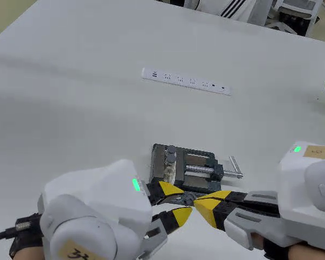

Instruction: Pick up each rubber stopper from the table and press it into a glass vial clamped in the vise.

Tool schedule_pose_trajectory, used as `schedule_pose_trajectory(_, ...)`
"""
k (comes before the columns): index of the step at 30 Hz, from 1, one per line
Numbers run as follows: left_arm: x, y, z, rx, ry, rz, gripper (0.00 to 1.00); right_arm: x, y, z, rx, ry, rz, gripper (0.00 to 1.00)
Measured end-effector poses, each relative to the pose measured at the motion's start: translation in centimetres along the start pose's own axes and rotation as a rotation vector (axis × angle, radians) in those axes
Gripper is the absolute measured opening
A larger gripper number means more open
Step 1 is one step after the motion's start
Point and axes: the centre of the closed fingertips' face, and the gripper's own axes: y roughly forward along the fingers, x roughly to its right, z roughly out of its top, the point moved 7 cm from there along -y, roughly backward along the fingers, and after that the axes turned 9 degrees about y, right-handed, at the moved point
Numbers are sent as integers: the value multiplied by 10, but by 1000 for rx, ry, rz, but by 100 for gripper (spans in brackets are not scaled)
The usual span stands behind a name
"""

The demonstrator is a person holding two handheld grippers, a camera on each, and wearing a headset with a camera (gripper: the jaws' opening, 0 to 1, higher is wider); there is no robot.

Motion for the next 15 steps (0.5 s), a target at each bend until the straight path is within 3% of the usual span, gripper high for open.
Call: schedule_pose_trajectory(15, 0, -1, 2, 7, -7, 2, 5, -1, 0, 0, 4, 20, 2, 0)
